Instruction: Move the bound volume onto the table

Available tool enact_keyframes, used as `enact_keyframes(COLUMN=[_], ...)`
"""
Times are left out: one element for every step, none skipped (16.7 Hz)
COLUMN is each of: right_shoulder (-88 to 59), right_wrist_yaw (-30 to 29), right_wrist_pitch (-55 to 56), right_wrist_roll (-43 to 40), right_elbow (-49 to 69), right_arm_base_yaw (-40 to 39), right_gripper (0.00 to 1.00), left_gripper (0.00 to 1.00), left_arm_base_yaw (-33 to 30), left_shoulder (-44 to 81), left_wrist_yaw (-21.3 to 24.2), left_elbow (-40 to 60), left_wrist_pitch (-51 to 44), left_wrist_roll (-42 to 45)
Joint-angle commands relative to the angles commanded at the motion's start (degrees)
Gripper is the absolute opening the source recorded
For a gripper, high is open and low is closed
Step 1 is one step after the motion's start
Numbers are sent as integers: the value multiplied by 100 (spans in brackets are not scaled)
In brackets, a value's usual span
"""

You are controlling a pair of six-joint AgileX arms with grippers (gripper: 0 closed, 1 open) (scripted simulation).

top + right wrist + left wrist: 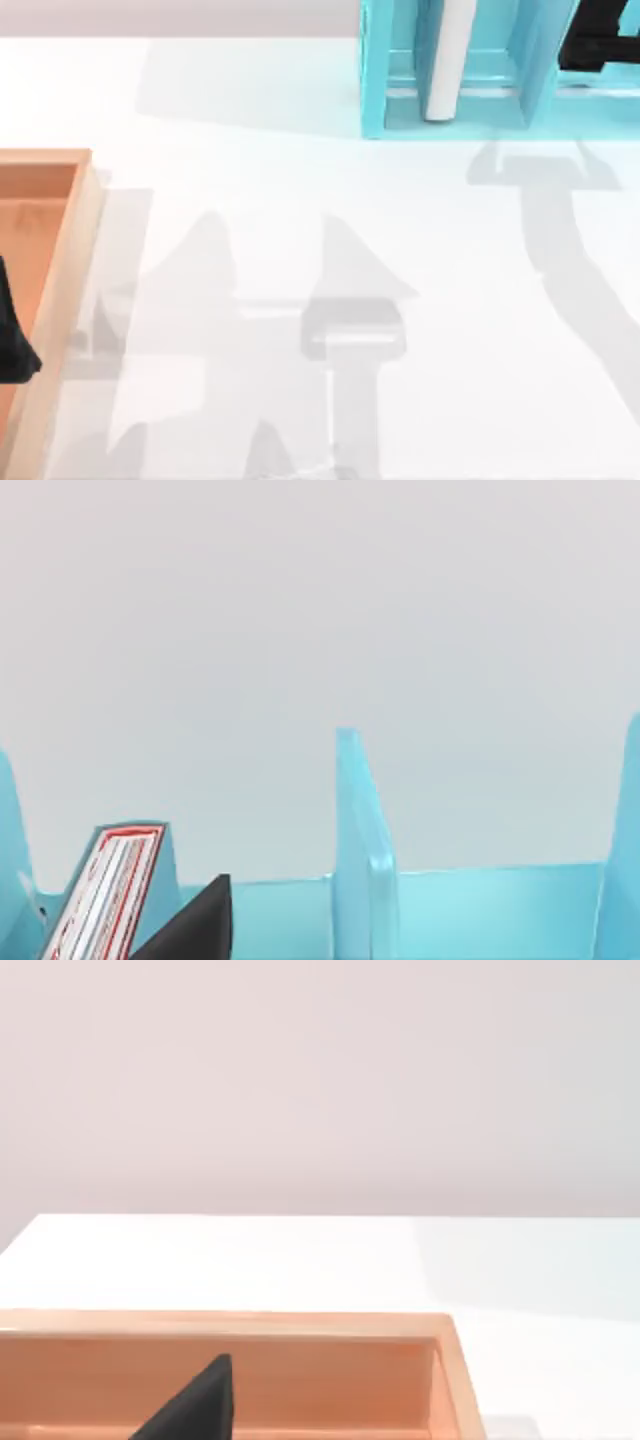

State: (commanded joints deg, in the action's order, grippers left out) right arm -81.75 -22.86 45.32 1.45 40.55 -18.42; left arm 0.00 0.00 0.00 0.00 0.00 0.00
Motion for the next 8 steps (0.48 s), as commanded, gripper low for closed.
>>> enact_keyframes(right_shoulder=[-644, -1264, -1852, -2396, -2887, -3318, -3689, -3998], right_wrist_yaw=[-149, -290, -421, -541, -648, -744, -826, -896], right_wrist_pitch=[245, 477, 692, 889, 1065, 1219, 1353, 1466], right_wrist_roll=[23, 49, 78, 109, 142, 175, 208, 240], right_elbow=[230, 453, 666, 867, 1053, 1223, 1376, 1512], right_arm_base_yaw=[-141, -280, -414, -542, -662, -772, -870, -957], right_gripper=[100, 100, 100, 100, 100, 100, 100, 100], left_gripper=[100, 100, 100, 100, 100, 100, 100, 100], left_arm_base_yaw=[0, 0, 0, 0, 0, 0, 0, 0], left_shoulder=[0, 0, 0, 0, 0, 0, 0, 0], left_wrist_yaw=[0, 0, 0, 0, 0, 0, 0, 0], left_elbow=[0, 0, 0, 0, 0, 0, 0, 0], left_wrist_pitch=[0, 0, 0, 0, 0, 0, 0, 0], left_wrist_roll=[0, 0, 0, 0, 0, 0, 0, 0])
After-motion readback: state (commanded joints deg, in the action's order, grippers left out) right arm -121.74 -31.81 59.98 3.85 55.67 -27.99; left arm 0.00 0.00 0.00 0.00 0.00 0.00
